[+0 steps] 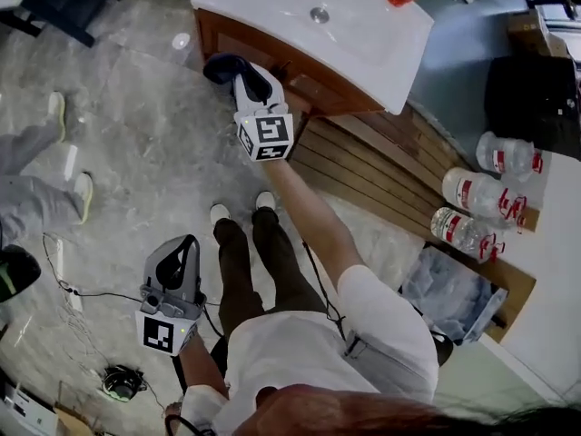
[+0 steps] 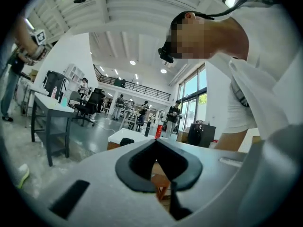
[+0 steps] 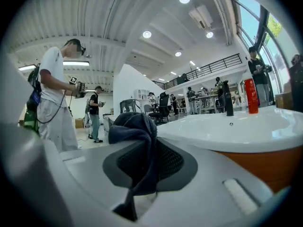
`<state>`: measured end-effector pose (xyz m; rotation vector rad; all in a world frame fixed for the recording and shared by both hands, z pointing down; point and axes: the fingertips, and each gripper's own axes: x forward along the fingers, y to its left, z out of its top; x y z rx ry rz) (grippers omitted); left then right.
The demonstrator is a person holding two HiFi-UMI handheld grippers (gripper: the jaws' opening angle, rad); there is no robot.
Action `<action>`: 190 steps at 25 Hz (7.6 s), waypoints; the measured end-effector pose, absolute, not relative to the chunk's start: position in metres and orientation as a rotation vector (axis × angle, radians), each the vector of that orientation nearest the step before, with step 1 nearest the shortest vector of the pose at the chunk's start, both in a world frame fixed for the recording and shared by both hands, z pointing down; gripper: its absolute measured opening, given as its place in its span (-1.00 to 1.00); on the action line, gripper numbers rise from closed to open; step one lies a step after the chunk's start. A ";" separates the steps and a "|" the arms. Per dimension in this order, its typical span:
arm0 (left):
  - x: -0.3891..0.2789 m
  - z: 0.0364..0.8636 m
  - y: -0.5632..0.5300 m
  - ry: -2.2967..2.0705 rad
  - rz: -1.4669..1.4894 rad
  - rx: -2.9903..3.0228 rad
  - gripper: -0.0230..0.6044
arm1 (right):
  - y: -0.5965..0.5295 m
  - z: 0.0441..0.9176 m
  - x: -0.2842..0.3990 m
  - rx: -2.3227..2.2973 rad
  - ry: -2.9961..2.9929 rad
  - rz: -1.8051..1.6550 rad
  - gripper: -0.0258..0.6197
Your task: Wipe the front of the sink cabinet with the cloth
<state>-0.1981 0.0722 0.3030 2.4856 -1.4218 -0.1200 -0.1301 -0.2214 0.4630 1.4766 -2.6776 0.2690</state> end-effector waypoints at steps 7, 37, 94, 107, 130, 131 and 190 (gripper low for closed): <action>-0.250 0.399 0.083 -1.450 -0.093 2.334 -0.93 | -0.304 0.560 -0.195 1.557 -2.601 0.291 -0.76; -0.200 0.457 0.023 -1.208 0.015 2.578 -0.92 | -0.271 0.573 0.035 2.068 -2.295 0.141 -0.73; -0.249 0.505 0.009 -1.408 0.034 2.519 -0.92 | -0.370 0.672 -0.220 1.559 -2.532 0.243 -0.74; -0.204 0.505 -0.002 -1.297 0.021 2.591 -0.92 | -0.315 0.684 -0.058 1.849 -2.343 0.325 -0.74; -0.144 0.502 0.003 -1.114 -0.007 2.684 -0.92 | -0.218 0.690 0.175 2.142 -1.979 0.308 -0.74; -0.143 0.502 0.003 -1.112 -0.008 2.686 -0.92 | -0.213 0.690 0.188 2.169 -1.948 0.316 -0.74; -0.204 0.546 0.010 -1.238 0.006 2.559 -0.92 | -0.308 0.826 -0.050 1.776 -2.216 0.620 -0.75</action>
